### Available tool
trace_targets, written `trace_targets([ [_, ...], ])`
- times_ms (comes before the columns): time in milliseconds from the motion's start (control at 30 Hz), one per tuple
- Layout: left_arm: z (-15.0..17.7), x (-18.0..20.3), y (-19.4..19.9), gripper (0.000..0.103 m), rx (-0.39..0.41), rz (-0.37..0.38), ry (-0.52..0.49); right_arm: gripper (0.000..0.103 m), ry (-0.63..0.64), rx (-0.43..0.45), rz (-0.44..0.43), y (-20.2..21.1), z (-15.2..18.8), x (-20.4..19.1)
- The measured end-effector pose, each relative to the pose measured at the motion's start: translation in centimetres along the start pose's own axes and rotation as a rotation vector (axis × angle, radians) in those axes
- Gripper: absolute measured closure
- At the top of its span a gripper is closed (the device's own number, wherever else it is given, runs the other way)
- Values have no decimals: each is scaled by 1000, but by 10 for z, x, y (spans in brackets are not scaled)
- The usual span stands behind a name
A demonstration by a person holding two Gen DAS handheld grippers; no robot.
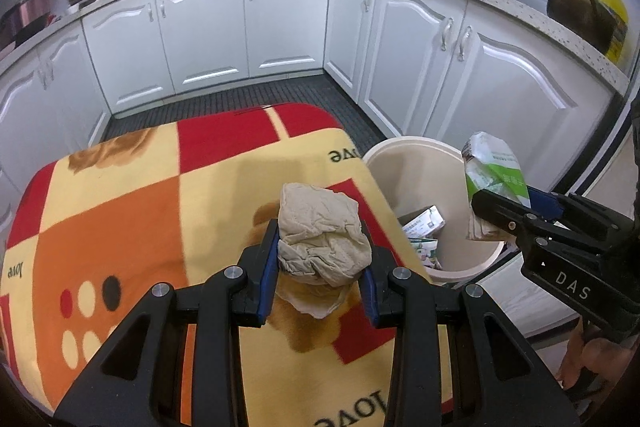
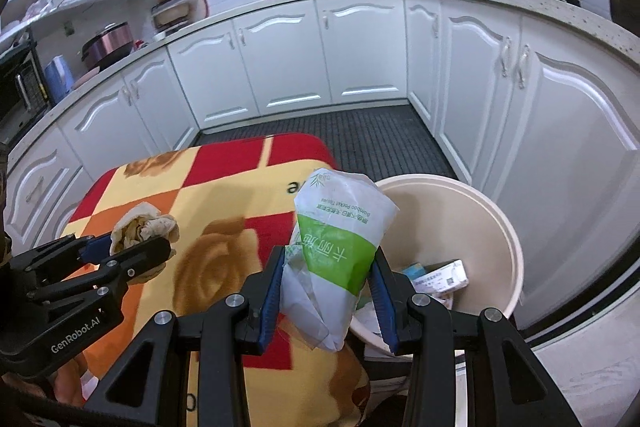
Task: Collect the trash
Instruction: 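Carry the beige cloth and tissue pack over the bin and open both tools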
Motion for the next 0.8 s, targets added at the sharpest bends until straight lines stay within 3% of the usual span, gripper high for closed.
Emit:
trace_targets([
  [800, -17, 55, -52, 71, -78, 112, -13, 64, -131, -50, 43, -17, 19, 70],
])
Point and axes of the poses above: each gripper's, at about its wrist camera, not at the fingertips, and y roughly against the way its jaws point, x to its right, z to its underside, the point moved 6 cm from there along -y, roughly the way its jaws point, and after that the axes turned 4 degrees about y, right-handed, at the moved point
